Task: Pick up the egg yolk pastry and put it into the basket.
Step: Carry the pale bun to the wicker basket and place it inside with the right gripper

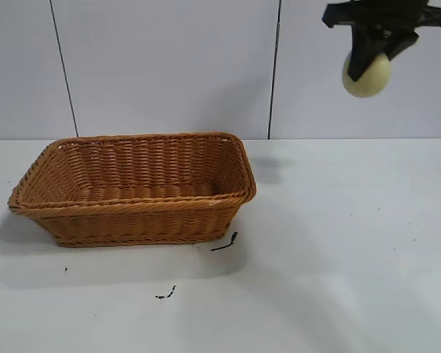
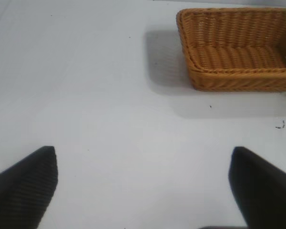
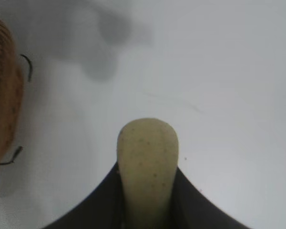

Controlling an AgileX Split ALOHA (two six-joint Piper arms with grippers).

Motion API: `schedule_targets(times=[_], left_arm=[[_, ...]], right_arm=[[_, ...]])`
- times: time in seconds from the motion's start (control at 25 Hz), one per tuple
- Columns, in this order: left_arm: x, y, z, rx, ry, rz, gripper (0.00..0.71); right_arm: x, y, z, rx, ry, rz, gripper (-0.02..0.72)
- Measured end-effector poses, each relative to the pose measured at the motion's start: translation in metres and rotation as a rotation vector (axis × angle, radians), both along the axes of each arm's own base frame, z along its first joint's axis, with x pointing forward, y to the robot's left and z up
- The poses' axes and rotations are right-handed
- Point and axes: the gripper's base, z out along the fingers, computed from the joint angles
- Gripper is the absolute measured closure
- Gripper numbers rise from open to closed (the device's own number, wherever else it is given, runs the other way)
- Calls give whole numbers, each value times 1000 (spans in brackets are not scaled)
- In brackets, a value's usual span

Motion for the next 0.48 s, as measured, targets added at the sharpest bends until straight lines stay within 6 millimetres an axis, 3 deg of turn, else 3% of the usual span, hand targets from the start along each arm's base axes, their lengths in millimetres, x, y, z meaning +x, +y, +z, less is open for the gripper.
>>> schedule_targets(times=[0.24, 0.48], left_arm=[[0, 0, 0, 0, 0, 0, 14], [0, 0, 0, 0, 0, 0, 14]], right_arm=[[-1, 91, 6, 14, -50, 184, 589], [-21, 183, -19, 19, -68, 369, 589]])
